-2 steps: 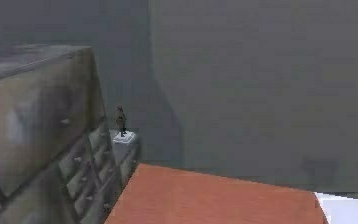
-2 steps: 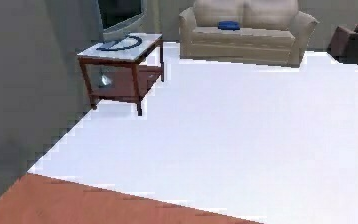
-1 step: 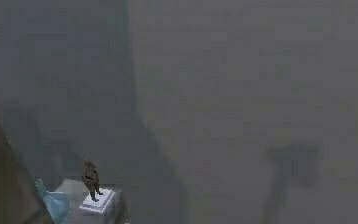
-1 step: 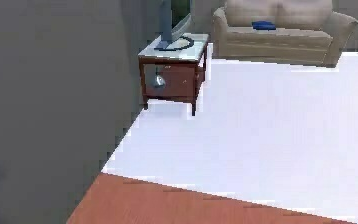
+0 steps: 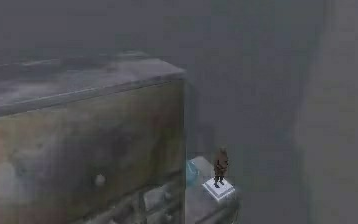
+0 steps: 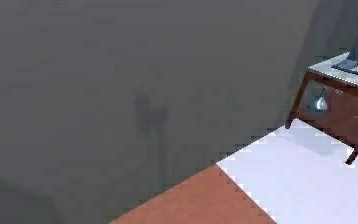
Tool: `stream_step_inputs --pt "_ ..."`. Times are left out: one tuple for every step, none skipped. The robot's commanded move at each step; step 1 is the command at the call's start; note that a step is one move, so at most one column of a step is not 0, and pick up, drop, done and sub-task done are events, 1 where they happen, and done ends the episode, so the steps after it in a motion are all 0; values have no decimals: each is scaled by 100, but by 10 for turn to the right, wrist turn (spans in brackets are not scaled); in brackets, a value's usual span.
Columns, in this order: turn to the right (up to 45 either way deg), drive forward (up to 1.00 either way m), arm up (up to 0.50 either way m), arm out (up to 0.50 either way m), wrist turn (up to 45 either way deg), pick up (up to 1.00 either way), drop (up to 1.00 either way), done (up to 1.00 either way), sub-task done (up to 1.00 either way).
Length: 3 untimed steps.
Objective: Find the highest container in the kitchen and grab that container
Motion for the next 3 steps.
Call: stream_step_inputs --pt "-450 0 0 0 0 0 0 0 0" --pt "-450 0 0 0 0 0 0 0 0" --pt "-300 0 0 0 0 0 0 0 0"
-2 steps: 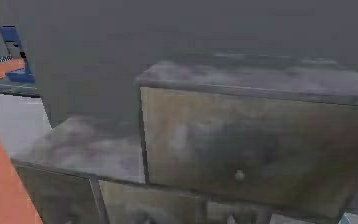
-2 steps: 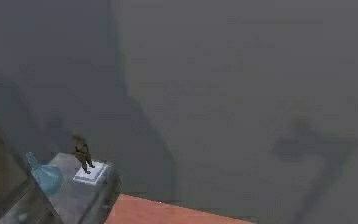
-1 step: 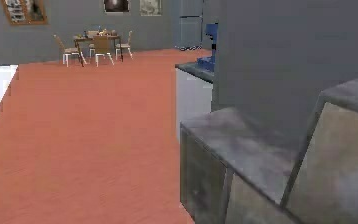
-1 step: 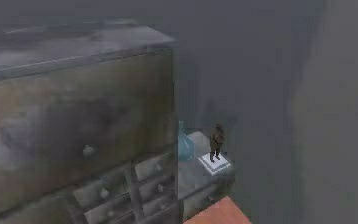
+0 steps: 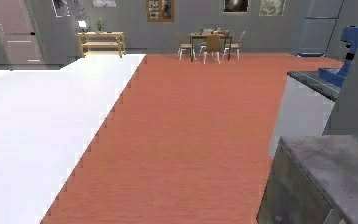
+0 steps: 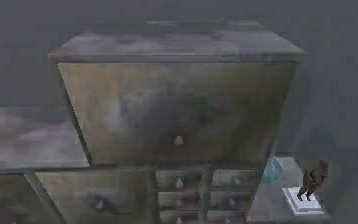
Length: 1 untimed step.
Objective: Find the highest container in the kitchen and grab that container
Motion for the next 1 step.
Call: stream_step_inputs --pt "0 100 0 0 0 0 0 0 0"
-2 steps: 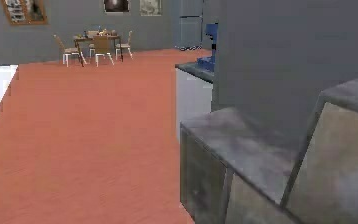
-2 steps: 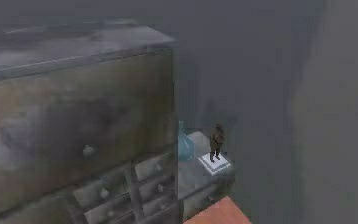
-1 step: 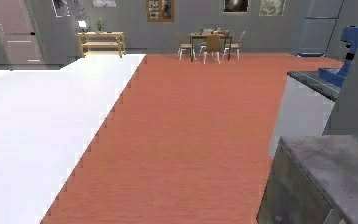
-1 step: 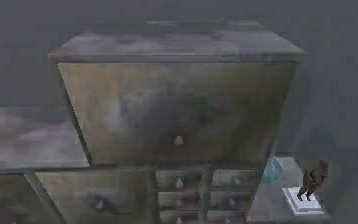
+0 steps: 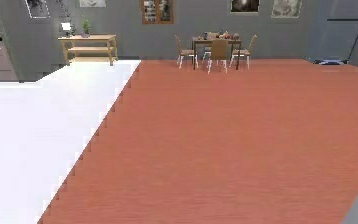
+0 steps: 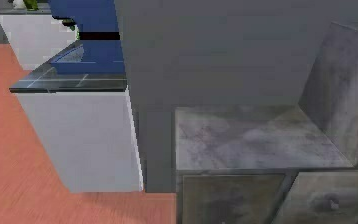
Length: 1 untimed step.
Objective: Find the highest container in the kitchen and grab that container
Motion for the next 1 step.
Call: stream_step_inputs --pt "-90 0 0 0 0 0 0 0 0"
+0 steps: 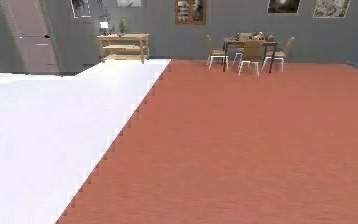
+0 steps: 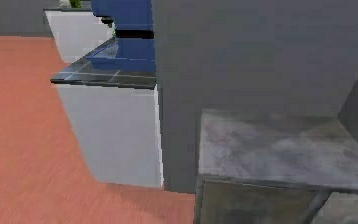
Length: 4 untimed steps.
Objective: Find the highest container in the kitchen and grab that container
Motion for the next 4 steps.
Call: stream_step_inputs --pt "0 20 0 0 0 0 0 0 0" --pt "390 0 0 0 0 0 0 0 0" --pt "0 100 0 0 0 0 0 0 0" --pt "60 0 0 0 0 0 0 0 0"
